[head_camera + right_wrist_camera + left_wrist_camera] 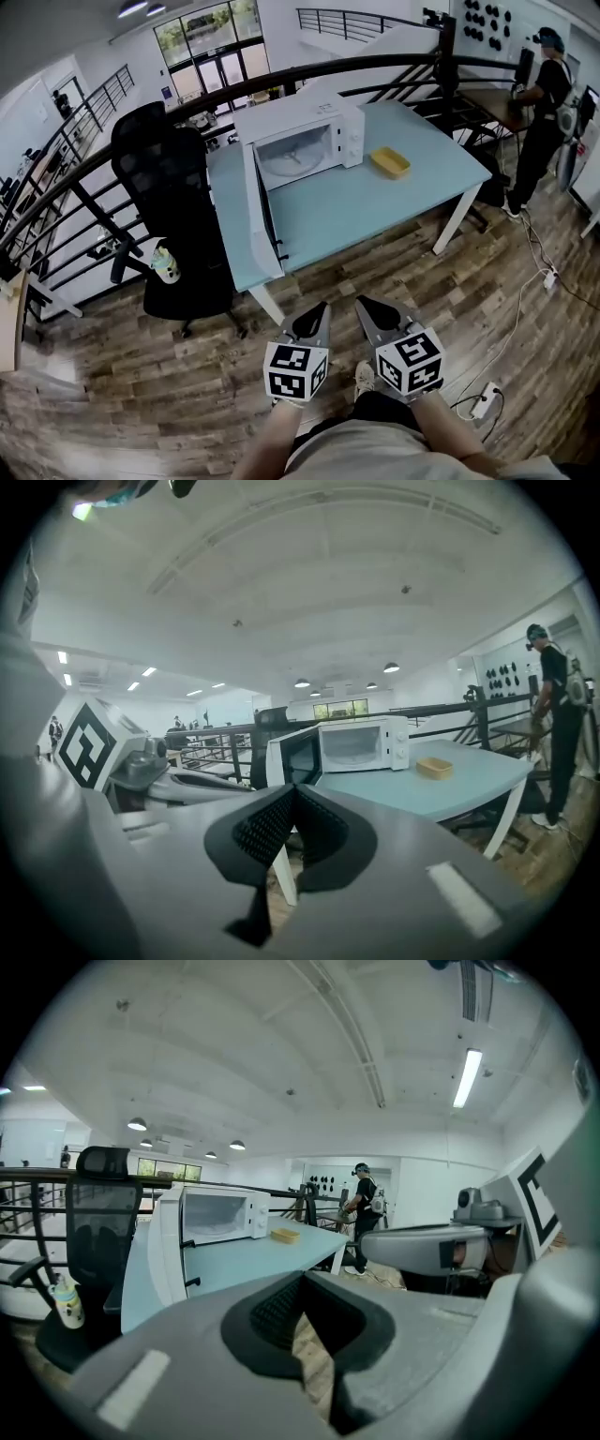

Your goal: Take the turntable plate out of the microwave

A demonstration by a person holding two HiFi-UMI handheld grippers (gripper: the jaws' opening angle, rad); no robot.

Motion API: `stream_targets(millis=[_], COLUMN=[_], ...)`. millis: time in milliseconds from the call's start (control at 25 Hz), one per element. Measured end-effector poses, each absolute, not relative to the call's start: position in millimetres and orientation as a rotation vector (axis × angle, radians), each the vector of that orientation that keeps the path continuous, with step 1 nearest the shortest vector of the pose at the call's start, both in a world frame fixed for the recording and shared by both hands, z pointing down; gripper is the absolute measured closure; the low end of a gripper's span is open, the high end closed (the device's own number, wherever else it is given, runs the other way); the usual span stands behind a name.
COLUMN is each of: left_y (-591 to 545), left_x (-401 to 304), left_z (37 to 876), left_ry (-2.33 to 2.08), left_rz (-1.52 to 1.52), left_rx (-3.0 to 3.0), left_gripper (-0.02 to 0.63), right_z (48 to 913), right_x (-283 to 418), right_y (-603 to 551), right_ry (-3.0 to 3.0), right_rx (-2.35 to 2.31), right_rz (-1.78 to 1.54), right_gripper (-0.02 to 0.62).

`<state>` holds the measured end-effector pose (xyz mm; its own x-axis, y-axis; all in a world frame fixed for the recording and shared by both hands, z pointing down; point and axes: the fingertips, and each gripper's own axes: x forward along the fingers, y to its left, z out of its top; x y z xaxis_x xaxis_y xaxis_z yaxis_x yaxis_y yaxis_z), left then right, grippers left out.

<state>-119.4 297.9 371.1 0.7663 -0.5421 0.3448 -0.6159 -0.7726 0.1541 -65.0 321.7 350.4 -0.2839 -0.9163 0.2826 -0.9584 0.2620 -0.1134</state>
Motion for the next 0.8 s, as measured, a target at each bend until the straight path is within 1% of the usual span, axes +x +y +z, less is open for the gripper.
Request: stream_targets(millis=[480, 800], left_y=[197.1, 165.4], left_x=[-32.6, -0.9], left_z=[356.9, 366.9], left_ry=[-1.058, -1.082], left_rz=[0.339, 0.357], left_rx=[2.665, 2.621], left_gripper=[0.606, 0.606], right_z=[346.3, 353.6], right_x=[30.1, 59.2], right_y=[216.9, 192.4], right_ry=[-2.388, -2.414], right_rx=[1.660, 1.611], right_rz=[0.293, 0.319], right_gripper=[0.571, 0.571])
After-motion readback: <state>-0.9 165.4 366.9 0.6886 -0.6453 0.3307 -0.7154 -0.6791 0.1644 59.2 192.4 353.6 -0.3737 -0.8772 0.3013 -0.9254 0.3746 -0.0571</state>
